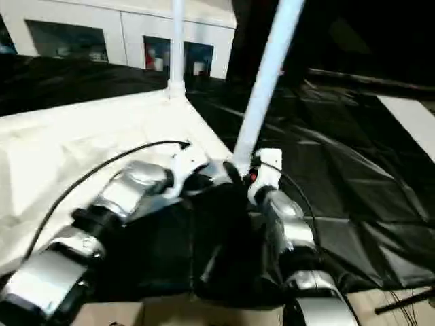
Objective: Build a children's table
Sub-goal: Rotate leg to tighten
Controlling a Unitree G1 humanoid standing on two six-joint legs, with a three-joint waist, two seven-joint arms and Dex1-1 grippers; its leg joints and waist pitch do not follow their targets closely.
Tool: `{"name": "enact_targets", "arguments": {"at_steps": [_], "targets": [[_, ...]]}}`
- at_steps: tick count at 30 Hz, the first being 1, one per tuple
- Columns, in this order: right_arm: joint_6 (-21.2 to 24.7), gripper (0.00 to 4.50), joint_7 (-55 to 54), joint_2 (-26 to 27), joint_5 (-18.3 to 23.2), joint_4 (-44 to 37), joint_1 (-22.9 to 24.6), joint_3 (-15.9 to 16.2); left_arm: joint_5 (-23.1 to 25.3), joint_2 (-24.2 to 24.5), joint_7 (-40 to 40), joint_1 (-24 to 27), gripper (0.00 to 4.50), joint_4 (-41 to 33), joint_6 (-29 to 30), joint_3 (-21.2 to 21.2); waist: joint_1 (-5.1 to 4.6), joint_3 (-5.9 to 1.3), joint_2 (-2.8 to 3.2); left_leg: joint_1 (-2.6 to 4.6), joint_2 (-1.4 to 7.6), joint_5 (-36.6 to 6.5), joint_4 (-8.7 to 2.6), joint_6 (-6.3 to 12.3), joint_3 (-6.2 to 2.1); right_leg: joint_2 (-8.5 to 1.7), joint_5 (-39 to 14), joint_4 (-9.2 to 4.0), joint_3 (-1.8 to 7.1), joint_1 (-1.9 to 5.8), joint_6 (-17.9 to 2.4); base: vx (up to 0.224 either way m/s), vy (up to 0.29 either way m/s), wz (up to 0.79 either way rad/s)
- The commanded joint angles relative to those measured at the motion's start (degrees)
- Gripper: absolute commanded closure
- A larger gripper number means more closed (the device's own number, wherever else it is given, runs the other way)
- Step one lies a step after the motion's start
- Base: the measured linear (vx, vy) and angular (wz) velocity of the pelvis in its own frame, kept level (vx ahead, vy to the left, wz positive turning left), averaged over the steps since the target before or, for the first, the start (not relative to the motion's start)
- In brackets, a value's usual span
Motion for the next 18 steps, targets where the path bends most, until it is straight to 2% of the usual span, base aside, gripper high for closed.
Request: {"name": "enact_targets", "arguments": {"at_steps": [1,2,4,6,7,8,11,15,18], "targets": [[2.05,0.61,13.89,-4.53,0.84,-9.23,4.36,5.15,-0.85,3.76,-10.49,4.14,4.50,-2.37,-6.47,-3.30,0.93,-2.78,0.03,-0.32,1.74,-12.96,-3.92,3.70,-0.65,-3.69,-22.36,-5.32,3.01,2.71,-7.17,0.000,0.000,0.00],[2.04,0.61,14.10,-4.65,0.86,-9.38,4.45,5.17,-0.91,3.86,-10.74,4.20,4.50,-2.49,-6.54,-3.33,1.06,-2.80,0.01,-0.41,1.82,-12.52,-3.88,4.25,-0.60,-3.67,-21.00,-5.12,3.08,2.82,-7.20,0.000,0.000,0.00],[0.68,0.61,20.50,-8.59,0.50,-13.58,7.18,6.18,-2.76,7.24,-18.12,6.25,4.50,-6.37,-9.18,-4.42,0.95,-2.79,0.26,-0.62,1.88,-11.68,-4.03,4.64,-0.57,-3.68,-18.49,-4.65,3.14,2.74,-8.40,0.000,0.000,0.00],[0.43,0.61,23.66,-10.65,0.37,-15.40,8.51,7.12,-3.49,8.67,-20.80,7.11,4.50,-8.37,-9.37,-4.67,1.01,-2.82,0.36,-0.16,2.06,-11.41,-3.94,4.42,-0.44,-3.55,-16.78,-4.38,3.17,2.45,-9.79,0.000,0.000,0.00],[0.96,0.61,25.34,-11.67,0.74,-16.67,9.27,7.56,-4.12,9.53,-22.65,7.67,4.50,-9.74,-9.46,-4.83,1.09,-2.80,0.48,-0.20,2.22,-10.78,-3.96,4.29,-0.45,-3.59,-14.87,-4.05,3.20,2.60,-10.72,0.000,0.000,0.00],[1.32,0.61,26.05,-12.03,1.03,-17.24,9.57,7.70,-4.39,9.86,-23.37,7.89,4.50,-10.28,-9.40,-4.88,1.10,-2.78,0.64,0.08,2.28,-10.54,-3.90,4.21,-0.34,-3.51,-12.81,-3.78,3.24,2.37,-11.80,0.000,0.000,0.00],[2.39,0.61,28.70,-13.80,1.82,-19.86,11.12,8.60,-5.66,11.53,-26.42,9.06,4.50,-12.91,-8.95,-4.94,1.24,-2.83,0.52,0.12,2.27,-9.74,-3.82,4.56,-0.18,-3.41,-9.37,-3.29,3.24,2.56,-13.01,0.000,0.000,0.00],[4.76,0.78,31.43,-15.49,2.67,-22.82,13.14,9.59,-6.39,12.78,-28.09,10.08,4.50,-14.75,-8.24,-4.62,1.75,-2.64,0.26,0.18,2.13,-10.78,-3.88,4.09,-0.04,-3.56,-12.35,-3.73,3.35,2.61,-12.14,0.000,0.000,0.00],[4.82,0.89,33.22,-15.99,0.91,-23.54,14.43,11.24,-6.45,13.37,-29.02,10.76,4.50,-15.37,-8.38,-4.18,1.91,-2.54,0.13,0.03,2.06,-11.31,-3.92,3.83,-0.09,-3.57,-14.82,-3.99,3.34,2.59,-10.82,0.000,0.000,0.00]]}}
